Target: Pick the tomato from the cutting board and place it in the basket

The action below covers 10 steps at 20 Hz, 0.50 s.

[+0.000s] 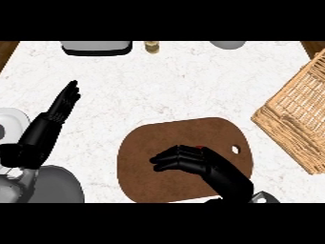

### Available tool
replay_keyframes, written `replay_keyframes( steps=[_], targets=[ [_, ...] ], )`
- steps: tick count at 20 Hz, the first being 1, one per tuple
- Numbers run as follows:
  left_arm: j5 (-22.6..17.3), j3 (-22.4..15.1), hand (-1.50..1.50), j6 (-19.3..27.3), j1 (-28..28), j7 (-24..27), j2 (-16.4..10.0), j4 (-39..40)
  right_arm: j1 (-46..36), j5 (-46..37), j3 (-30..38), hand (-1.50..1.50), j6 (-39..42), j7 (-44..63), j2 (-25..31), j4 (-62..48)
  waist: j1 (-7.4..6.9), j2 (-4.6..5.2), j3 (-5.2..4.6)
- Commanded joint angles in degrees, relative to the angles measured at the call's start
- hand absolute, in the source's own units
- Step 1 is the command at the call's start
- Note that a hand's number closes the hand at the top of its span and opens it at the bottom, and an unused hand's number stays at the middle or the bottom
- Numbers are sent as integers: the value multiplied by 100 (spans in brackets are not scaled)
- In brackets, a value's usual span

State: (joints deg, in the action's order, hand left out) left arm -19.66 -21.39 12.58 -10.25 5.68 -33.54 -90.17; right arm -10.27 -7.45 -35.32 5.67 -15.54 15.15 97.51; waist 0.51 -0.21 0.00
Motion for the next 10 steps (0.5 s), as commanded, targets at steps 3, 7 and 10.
replay_keyframes(
  steps=[3,7,10],
  targets=[
    [25,84,0,-77,-203,-181,-10,92,-435,-1352,409,-150,-661,1299,520,966,123,-45,-14],
    [-37,166,0,-178,-204,-159,-15,137,-1043,-2012,617,-150,-51,2473,1189,1334,90,-50,-23],
    [-61,218,0,-275,-201,-150,-72,190,-1505,-1843,659,-150,1156,3044,1906,1608,64,-47,-31]
  ],
)
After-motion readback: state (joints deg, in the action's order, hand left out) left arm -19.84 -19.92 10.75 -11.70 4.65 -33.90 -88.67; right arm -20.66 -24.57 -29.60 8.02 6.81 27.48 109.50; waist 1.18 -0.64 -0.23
